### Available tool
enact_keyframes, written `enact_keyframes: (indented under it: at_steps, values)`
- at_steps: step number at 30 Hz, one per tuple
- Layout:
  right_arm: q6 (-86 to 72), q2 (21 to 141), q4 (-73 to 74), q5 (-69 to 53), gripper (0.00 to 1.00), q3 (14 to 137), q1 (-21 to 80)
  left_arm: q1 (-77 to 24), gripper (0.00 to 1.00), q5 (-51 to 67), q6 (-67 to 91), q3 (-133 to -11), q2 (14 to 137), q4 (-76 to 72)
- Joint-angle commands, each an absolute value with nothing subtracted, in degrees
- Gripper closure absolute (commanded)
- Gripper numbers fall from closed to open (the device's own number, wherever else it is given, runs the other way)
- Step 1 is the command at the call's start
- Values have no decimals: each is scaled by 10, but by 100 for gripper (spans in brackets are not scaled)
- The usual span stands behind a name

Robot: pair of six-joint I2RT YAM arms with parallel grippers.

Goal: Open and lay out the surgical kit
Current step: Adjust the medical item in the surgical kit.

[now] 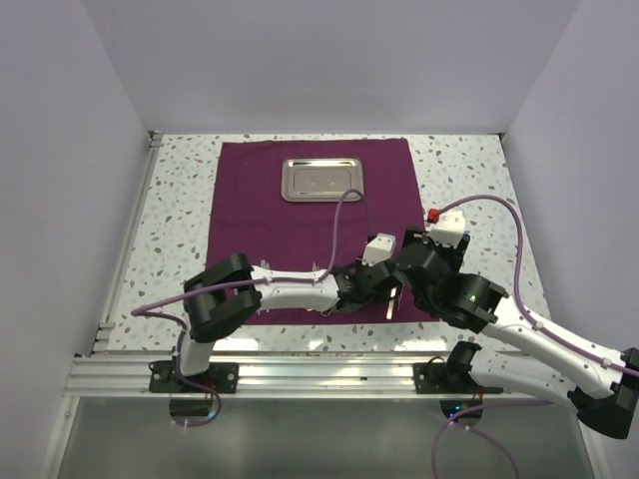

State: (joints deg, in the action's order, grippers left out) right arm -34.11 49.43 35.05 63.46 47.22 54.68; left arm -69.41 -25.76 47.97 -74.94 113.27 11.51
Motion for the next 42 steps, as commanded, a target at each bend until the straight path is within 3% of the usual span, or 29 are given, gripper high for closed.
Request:
enact_keyframes:
  at_steps: [1, 17, 20, 26, 32, 36, 39, 40, 41, 42]
  values:
    - [-357, 496, 331, 653, 29, 473, 547, -694, 57, -328, 461, -735, 1078, 134]
    - [-358, 510, 330, 656, 29, 476, 546, -675, 59, -269, 439, -757, 1168, 134]
    - [-358, 512, 331, 655, 29, 477, 546, -675, 64, -259, 439, -757, 1163, 130]
    - [-358, 512, 331, 653, 34, 478, 546, -677, 91, -226, 443, -765, 1158, 121]
    - [-358, 508, 330, 650, 35, 478, 546, -682, 98, -179, 453, -774, 1162, 93]
    - [-358, 508, 330, 648, 36, 477, 547, -686, 98, -166, 462, -787, 1166, 81]
    - [-358, 508, 330, 649, 36, 477, 546, -687, 91, -148, 468, -790, 1168, 61]
    - [-359, 507, 330, 648, 36, 477, 546, -688, 87, -142, 469, -791, 1170, 56]
    - [-358, 506, 330, 648, 36, 477, 546, -691, 70, -136, 471, -791, 1169, 49]
    - [-357, 506, 330, 647, 35, 477, 546, -692, 62, -134, 470, -791, 1169, 47]
